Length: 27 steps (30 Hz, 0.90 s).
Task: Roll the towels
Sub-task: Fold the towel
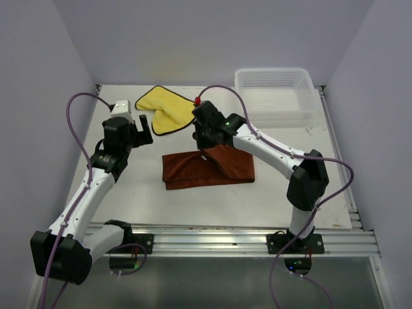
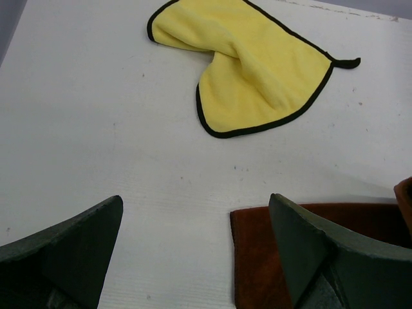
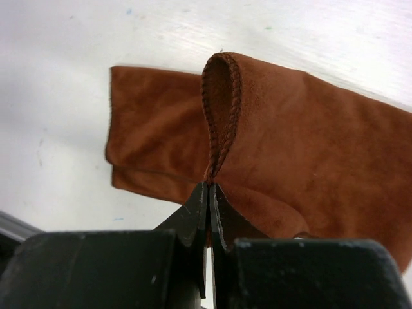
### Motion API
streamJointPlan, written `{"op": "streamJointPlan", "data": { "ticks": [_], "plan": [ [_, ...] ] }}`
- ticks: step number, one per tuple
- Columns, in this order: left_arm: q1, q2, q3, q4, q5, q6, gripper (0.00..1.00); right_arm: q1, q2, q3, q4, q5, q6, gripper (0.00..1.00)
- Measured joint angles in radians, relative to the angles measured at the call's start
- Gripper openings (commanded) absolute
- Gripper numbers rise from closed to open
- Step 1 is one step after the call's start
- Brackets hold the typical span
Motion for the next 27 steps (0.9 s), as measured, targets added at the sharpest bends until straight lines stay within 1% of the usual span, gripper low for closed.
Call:
{"op": "streamJointPlan", "data": {
  "ticks": [4, 10, 17, 21, 27],
  "plan": [
    [0.000, -0.003, 0.000, 0.000, 0.003, 0.000, 1.00, 0.066, 0.093, 0.076, -0.005, -0.019, 0.023, 0.00],
    [0.000, -0.013, -0.001, 0.001, 0.007, 0.000, 1.00, 0.109, 0.184, 0.166, -0.025, -0.043, 0.044, 0.00],
    [-0.001, -0.016, -0.005, 0.001, 0.011, 0.000, 1.00, 0.120, 0.206, 0.261, -0.037, -0.047, 0.061, 0.00],
    [-0.001, -0.016, -0.006, 0.001, 0.011, 0.000, 1.00, 0.128, 0.216, 0.286, -0.033, -0.064, 0.076, 0.00],
    [-0.007, -0.016, -0.006, 0.001, 0.011, 0.000, 1.00, 0.149, 0.293, 0.302, -0.018, -0.093, 0.099, 0.00]
  ]
}}
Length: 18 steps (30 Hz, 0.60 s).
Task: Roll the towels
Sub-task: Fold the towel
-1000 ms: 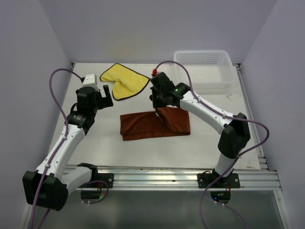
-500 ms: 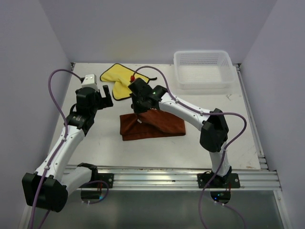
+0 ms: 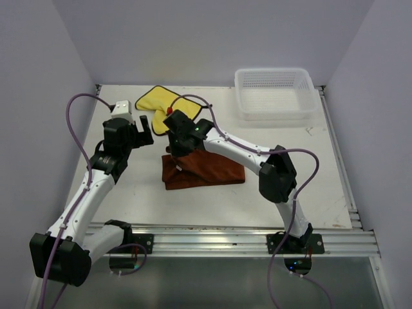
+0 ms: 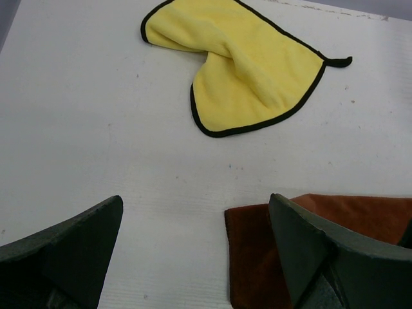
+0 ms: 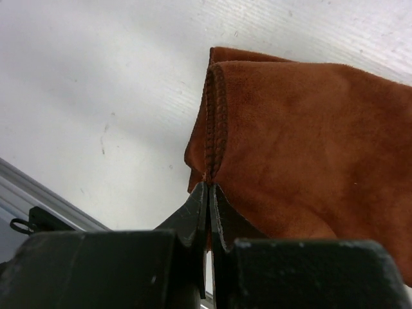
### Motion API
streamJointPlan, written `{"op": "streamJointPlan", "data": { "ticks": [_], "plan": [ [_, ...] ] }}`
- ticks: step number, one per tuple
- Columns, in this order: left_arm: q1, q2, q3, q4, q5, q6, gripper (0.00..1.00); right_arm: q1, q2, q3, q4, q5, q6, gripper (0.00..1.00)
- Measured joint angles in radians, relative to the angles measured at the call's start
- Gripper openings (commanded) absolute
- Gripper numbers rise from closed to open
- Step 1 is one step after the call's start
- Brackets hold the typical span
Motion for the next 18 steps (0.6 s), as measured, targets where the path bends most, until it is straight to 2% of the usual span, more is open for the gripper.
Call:
{"op": "streamJointPlan", "data": {
  "ticks": [13, 14, 15, 17, 18],
  "plan": [
    [-0.005, -0.005, -0.001, 0.000, -0.002, 0.000, 0.99, 0.012, 0.106, 0.000, 0.069, -0.071, 0.050, 0.00],
    [-0.005, -0.007, -0.001, 0.000, -0.002, 0.000, 0.99, 0.012, 0.109, 0.000, 0.076, -0.077, 0.052, 0.02],
    [-0.005, -0.010, -0.001, 0.000, -0.002, 0.000, 1.00, 0.012, 0.114, 0.000, 0.085, -0.087, 0.056, 0.13],
    [-0.005, -0.015, -0.001, 0.000, -0.003, 0.000, 1.00, 0.012, 0.127, 0.000, 0.114, -0.119, 0.067, 0.17],
    [-0.005, -0.019, -0.001, 0.000, -0.005, 0.000, 1.00, 0.012, 0.135, 0.000, 0.126, -0.135, 0.071, 0.23]
  ]
}}
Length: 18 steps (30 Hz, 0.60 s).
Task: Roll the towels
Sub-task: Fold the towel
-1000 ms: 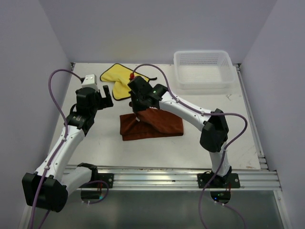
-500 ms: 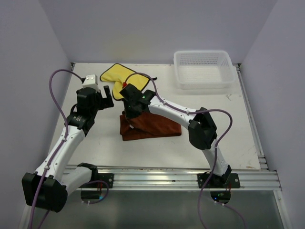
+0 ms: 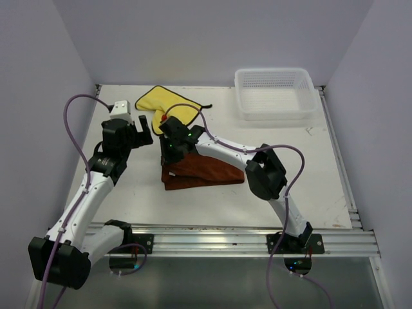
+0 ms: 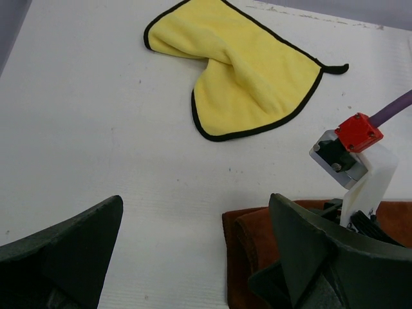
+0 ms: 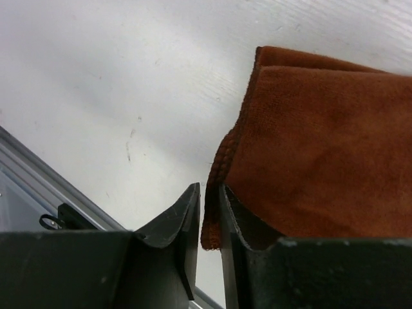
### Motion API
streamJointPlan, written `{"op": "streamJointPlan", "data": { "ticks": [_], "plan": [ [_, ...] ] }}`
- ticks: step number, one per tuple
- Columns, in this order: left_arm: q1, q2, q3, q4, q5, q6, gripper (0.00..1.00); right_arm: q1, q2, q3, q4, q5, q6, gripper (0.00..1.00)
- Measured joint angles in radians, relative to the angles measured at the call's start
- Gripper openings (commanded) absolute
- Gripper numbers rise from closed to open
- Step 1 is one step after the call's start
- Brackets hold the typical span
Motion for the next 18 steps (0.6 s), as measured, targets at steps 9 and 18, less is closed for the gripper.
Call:
{"op": "streamJointPlan", "data": {
  "ticks": [9, 18],
  "plan": [
    [0.000, -0.043, 0.000, 0.000, -0.040, 0.000, 0.99, -0.003, 0.012, -0.002, 0.036, -0.047, 0.013, 0.40],
    [0.000, -0.042, -0.001, 0.000, -0.051, 0.000, 1.00, -0.063, -0.133, -0.203, 0.031, -0.013, -0.018, 0.39]
  ]
}}
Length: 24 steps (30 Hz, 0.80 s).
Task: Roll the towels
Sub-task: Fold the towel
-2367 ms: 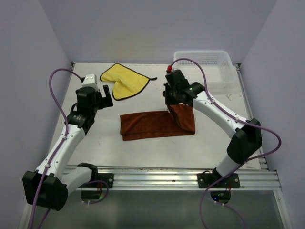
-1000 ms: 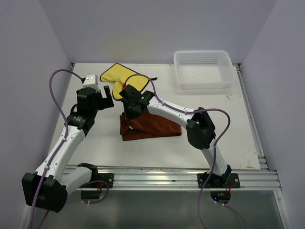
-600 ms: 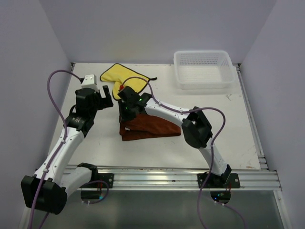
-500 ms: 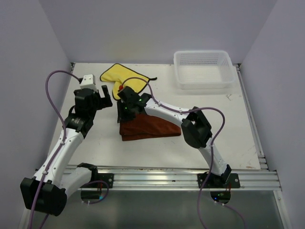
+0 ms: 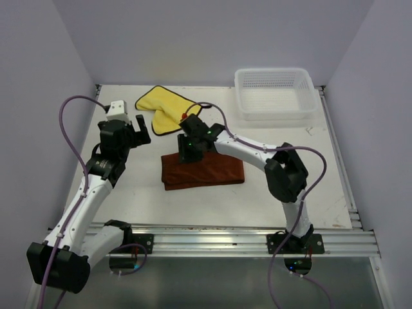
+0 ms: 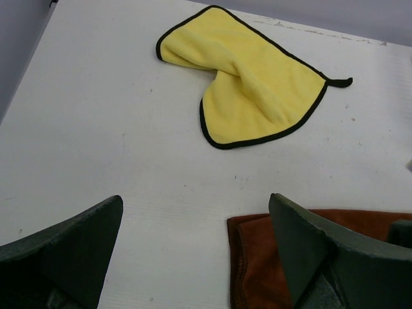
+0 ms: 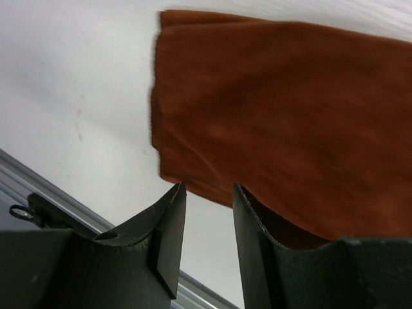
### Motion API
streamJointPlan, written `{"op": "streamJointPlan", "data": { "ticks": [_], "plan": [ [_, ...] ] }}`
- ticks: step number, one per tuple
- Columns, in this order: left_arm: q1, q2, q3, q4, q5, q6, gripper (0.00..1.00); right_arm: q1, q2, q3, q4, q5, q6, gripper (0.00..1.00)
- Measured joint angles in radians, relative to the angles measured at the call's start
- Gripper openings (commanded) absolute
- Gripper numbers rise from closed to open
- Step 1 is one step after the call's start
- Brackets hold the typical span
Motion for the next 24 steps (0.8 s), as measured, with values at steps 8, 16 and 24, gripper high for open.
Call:
{"op": "streamJointPlan", "data": {
  "ticks": [8, 16, 24],
  "plan": [
    [0.000, 0.068, 0.000, 0.012, 0.067, 0.008, 0.99, -0.277, -0.483, -0.441, 0.006, 0.077, -0.071, 0.40],
    [-0.015, 0.113, -0.002, 0.032, 0.146, 0.031, 0.98, -0.449, -0.762, -0.777, 0.018, 0.105, -0.094, 0.40],
    [-0.070, 0.278, 0.119, -0.013, 0.208, 0.031, 0.97, -0.491, -0.782, -0.951, 0.096, 0.068, -0.068, 0.40]
  ]
}}
